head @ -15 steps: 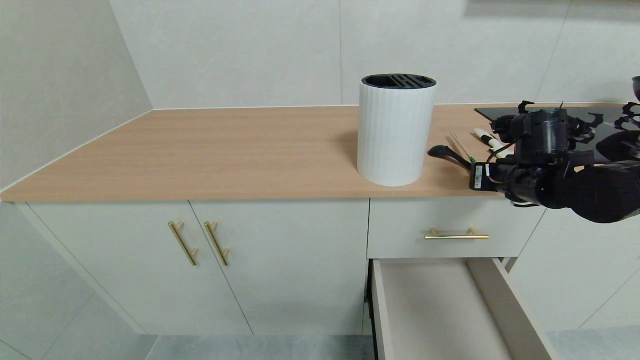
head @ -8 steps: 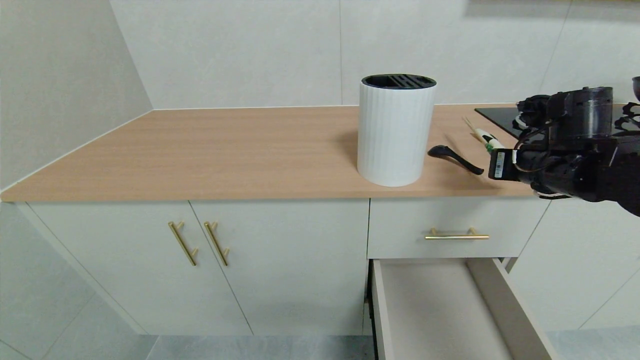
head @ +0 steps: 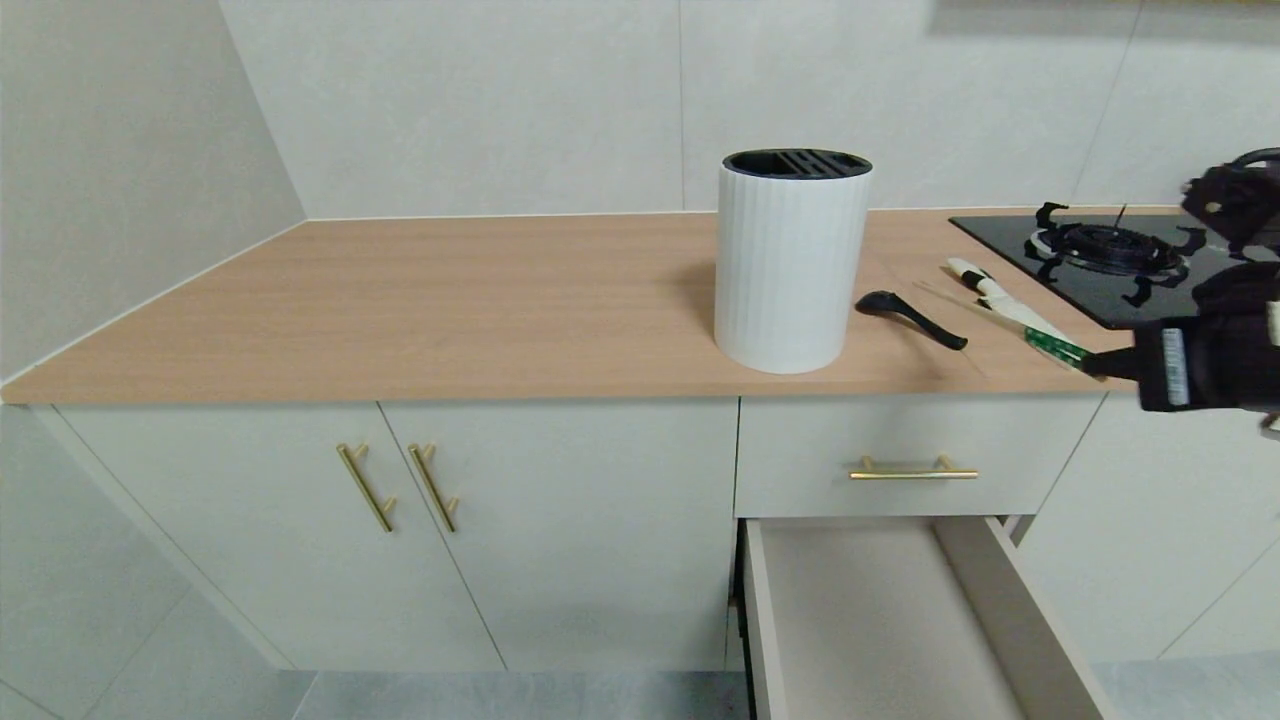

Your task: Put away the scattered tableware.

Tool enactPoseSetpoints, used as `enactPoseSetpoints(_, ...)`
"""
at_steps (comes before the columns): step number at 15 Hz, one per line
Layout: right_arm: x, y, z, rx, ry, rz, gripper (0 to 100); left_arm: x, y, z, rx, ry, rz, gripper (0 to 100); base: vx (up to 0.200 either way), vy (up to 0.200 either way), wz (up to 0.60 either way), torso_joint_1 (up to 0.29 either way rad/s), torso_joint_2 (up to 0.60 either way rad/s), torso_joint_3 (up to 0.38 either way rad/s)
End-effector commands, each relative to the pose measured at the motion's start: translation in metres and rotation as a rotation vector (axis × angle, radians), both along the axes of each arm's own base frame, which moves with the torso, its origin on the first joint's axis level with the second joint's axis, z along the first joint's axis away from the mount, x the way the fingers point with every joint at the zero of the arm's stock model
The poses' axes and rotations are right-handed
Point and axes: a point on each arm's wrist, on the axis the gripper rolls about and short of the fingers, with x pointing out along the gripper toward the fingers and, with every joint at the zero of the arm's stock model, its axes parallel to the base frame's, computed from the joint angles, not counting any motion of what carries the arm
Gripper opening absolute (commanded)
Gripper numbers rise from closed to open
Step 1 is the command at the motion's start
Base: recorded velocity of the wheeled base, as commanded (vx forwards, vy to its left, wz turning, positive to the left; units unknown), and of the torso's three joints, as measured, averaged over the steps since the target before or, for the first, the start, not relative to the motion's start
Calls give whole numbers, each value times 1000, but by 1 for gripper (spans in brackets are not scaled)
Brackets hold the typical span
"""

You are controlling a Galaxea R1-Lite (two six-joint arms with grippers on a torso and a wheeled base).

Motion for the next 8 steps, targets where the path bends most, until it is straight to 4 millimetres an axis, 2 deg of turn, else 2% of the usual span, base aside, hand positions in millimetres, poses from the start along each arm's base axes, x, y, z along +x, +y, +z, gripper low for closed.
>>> enactPoseSetpoints(1,-77,-20,24,-5,-60,123,0,0,0,0,0,0,1,100,0,0,0,0,0,0)
enactPoseSetpoints(2,-84,-21,24,-13,-52,141,0,0,0,0,0,0,1,100,0,0,0,0,0,0)
enactPoseSetpoints(3,-99,-21,24,-9,-39,198,0,0,0,0,0,0,1,100,0,0,0,0,0,0)
enactPoseSetpoints(5,-111,-21,21,-14,-8,250,0,0,0,0,0,0,0,100,0,0,0,0,0,0)
enactPoseSetpoints(8,-106,-16,8,11,101,337,0,0,0,0,0,0,0,100,0,0,0,0,0,0)
